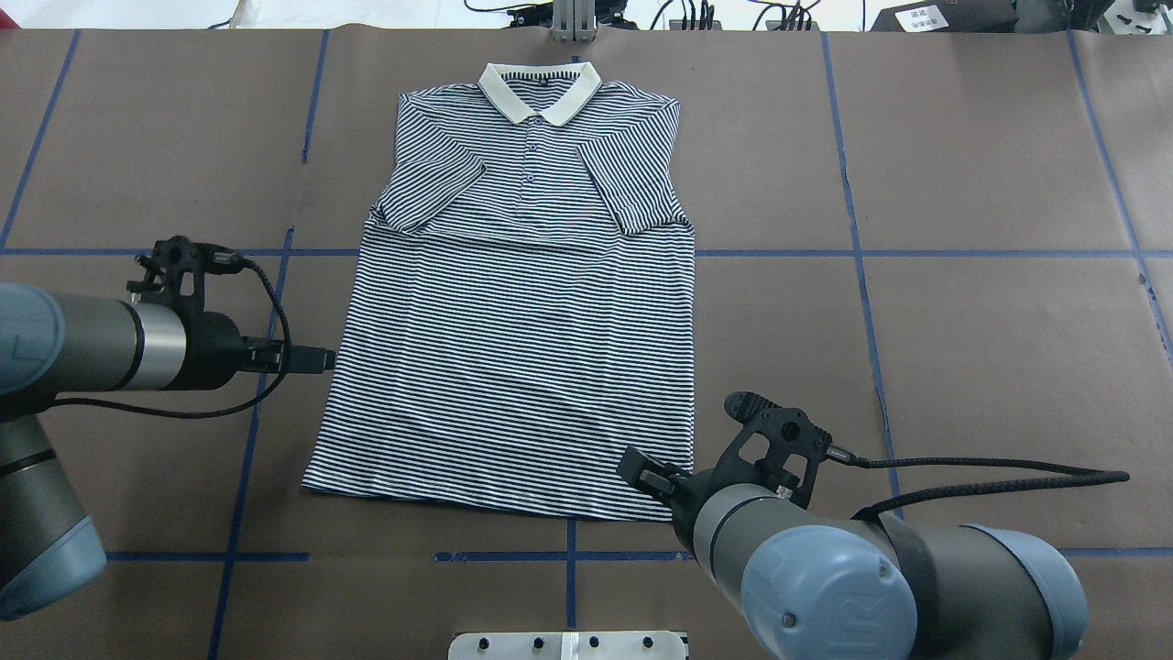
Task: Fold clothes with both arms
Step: 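Lower both grippers to the hem corners nearest the robot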
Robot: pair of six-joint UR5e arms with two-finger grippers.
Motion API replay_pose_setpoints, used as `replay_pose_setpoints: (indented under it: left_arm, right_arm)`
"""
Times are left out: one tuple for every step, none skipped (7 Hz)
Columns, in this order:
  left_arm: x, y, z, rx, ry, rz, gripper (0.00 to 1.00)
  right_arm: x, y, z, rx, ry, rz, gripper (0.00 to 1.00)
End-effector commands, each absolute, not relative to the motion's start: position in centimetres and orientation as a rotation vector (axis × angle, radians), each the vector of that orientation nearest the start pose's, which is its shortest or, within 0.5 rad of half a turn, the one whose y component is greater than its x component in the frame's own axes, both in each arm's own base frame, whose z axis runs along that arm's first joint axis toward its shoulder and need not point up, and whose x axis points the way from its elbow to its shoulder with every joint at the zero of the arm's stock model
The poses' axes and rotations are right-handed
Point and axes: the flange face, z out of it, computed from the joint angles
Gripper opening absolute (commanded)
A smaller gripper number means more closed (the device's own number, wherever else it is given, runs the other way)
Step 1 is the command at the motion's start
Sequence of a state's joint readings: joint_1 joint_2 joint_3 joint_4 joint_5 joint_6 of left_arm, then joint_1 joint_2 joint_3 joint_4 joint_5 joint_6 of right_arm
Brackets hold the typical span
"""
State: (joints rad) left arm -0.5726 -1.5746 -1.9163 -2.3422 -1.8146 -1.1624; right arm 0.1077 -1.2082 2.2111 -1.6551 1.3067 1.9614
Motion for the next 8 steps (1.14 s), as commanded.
replay_pose_setpoints:
  left_arm:
    - [39.2, -31.3, 43.2, 0.243, 1.077, -0.136, 0.61]
    - [39.9, -30.4, 43.1, 0.201, 1.086, -0.194, 0.51]
    - [40.8, -29.6, 43.3, 0.185, 1.082, -0.197, 0.50]
    - [40.8, -29.4, 43.3, 0.188, 1.081, -0.199, 0.50]
    - [41.1, -29.1, 43.4, 0.189, 1.078, -0.196, 0.50]
    - [41.1, -29.1, 43.4, 0.190, 1.077, -0.197, 0.50]
    - [41.1, -28.9, 43.5, 0.188, 1.075, -0.194, 0.50]
    - [41.4, -28.5, 43.7, 0.182, 1.072, -0.187, 0.50]
  right_arm:
    - [-47.9, -20.6, 22.1, 0.126, -0.956, 0.583, 0.95]
    - [-47.9, -20.6, 22.1, 0.125, -0.958, 0.585, 0.96]
    - [-47.9, -20.6, 22.1, 0.125, -0.958, 0.585, 0.96]
    - [-47.9, -20.6, 22.1, 0.125, -0.958, 0.586, 0.96]
    - [-47.9, -20.6, 22.0, 0.123, -0.960, 0.586, 0.96]
    - [-47.9, -20.6, 22.1, 0.122, -0.959, 0.587, 0.96]
    - [-47.9, -20.6, 22.1, 0.122, -0.959, 0.587, 0.96]
    - [-47.9, -20.6, 22.1, 0.122, -0.959, 0.589, 0.96]
